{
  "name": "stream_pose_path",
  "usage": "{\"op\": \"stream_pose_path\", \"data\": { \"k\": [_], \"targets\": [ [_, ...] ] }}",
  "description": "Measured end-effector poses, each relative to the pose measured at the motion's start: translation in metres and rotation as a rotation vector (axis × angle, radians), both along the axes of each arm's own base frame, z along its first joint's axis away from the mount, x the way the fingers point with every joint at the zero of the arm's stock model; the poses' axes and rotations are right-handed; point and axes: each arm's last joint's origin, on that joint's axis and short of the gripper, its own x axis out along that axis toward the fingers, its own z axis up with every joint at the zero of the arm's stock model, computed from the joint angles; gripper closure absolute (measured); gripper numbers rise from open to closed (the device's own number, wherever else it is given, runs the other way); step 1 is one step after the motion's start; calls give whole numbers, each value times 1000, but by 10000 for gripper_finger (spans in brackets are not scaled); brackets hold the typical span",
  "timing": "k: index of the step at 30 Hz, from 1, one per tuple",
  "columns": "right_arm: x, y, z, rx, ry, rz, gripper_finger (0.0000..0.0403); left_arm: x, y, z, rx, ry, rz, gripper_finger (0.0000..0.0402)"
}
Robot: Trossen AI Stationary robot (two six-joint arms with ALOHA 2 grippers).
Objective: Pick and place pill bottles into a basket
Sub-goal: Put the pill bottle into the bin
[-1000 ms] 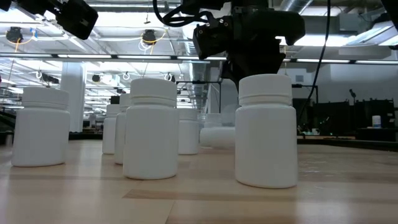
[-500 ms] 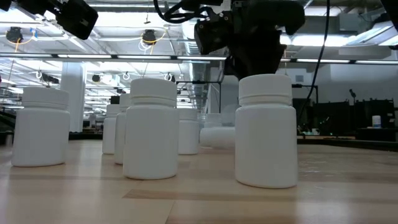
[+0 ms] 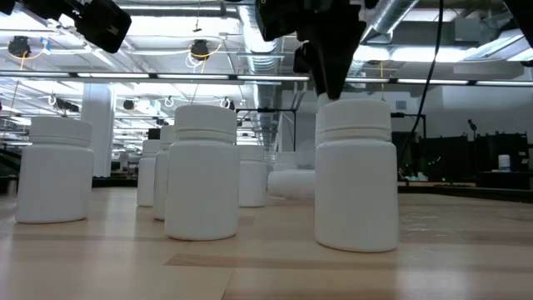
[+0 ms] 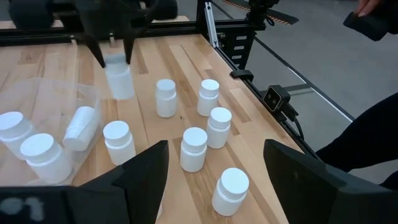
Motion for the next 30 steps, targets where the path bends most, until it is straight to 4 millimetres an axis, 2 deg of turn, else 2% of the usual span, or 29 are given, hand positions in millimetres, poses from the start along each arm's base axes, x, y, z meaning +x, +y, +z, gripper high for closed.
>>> {"op": "stream_pose_path", "data": {
  "k": [7,16,30],
  "targets": [
    [1,-16,20,2,-18,-4,249,0,0,0,0,0,0,150],
    [0,-43,36,0,-25,-18,251,0,0,0,-6,2,3,150],
    [0,-82,38,-13,-41,-21,247,0,0,0,-4,2,10,150]
  ]
}}
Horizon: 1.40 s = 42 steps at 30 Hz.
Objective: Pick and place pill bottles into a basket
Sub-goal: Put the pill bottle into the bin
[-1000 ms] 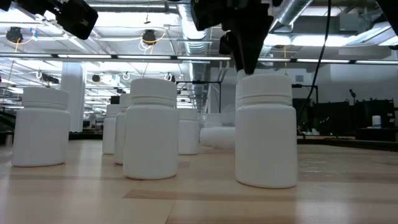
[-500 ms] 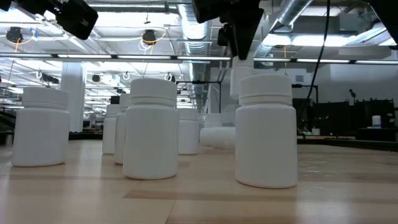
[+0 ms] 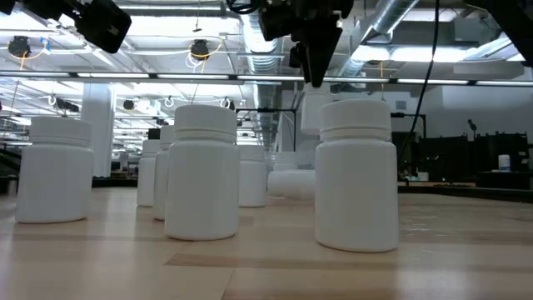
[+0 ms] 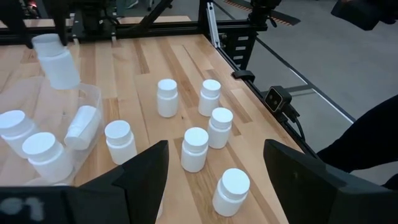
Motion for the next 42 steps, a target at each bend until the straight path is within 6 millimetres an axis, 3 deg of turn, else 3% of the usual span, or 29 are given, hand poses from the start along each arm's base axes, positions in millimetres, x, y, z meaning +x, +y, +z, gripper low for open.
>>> {"op": "stream_pose_path", "data": {
  "k": [10,21,34,42],
  "targets": [
    [3,-20,0,-37,-41,2,248,0,0,0,3,-1,9,150],
    [2,-25,0,-44,-41,-1,250,0,0,0,4,-1,11,150],
    [26,-25,-52,-22,69,32,254,0,0,0,-11,9,17,150],
    [35,-26,-71,-17,88,59,254,-1,0,-2,-14,28,16,150]
  ]
}}
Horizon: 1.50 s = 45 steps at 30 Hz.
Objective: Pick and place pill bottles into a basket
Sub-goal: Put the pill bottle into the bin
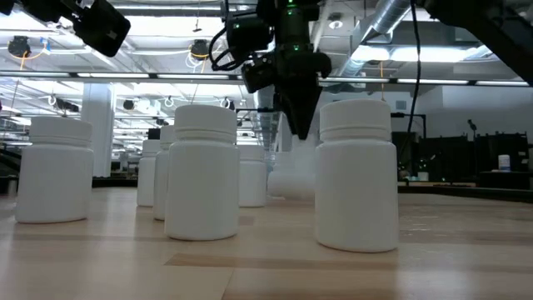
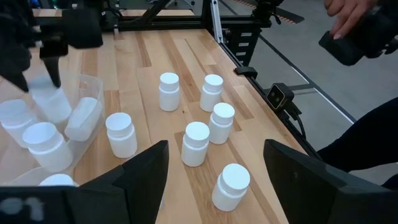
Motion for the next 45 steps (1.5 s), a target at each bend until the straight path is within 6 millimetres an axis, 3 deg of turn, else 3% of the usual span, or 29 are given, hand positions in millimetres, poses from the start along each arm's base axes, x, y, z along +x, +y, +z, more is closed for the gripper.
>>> {"op": "stream_pose_path", "data": {
  "k": [14,33,40,45],
  "targets": [
    [5,-1,-17,7,34,17,239,0,0,0,1,3,0,150],
    [1,1,-14,10,64,15,196,0,0,0,1,4,0,150],
    [0,3,11,11,44,-60,198,0,0,0,-1,-3,0,150],
    [2,9,49,78,-92,-153,200,0,0,0,-10,0,-11,150]
  ]
}}
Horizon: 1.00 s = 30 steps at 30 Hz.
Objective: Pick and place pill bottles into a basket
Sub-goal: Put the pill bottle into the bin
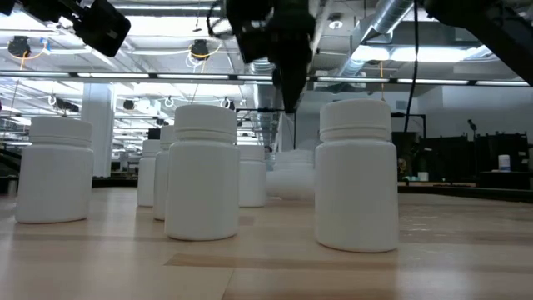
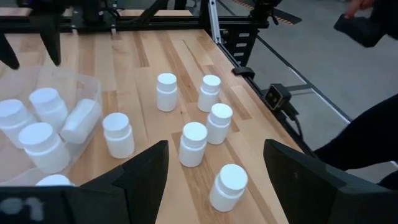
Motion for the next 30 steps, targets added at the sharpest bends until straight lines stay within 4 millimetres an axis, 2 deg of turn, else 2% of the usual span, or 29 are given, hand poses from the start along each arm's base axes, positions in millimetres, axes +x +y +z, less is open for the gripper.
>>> {"op": "stream_pose_path", "data": {
  "k": [5,8,11,14,16,23,26,30],
  "targets": [
    [-8,15,25,172,-56,-90,200,0,-1,0,-15,6,-24,150],
    [-14,28,33,271,-40,-145,200,0,-1,0,-12,4,-27,150],
    [-17,49,39,306,-39,-115,200,0,-1,0,-1,-1,-31,150],
    [-21,78,44,306,-34,-71,200,0,-1,0,0,-2,-32,150],
    [-25,98,45,278,-27,-54,200,0,-1,0,1,0,-32,150],
    [-42,171,42,-14,-69,-16,200,-1,-1,0,-7,6,-56,150],
    [-48,187,42,-49,-79,-73,200,-1,-1,0,-2,4,-58,150],
    [-51,196,41,-74,-90,-145,198,-1,-1,0,16,-6,-66,150]
  ]
}}
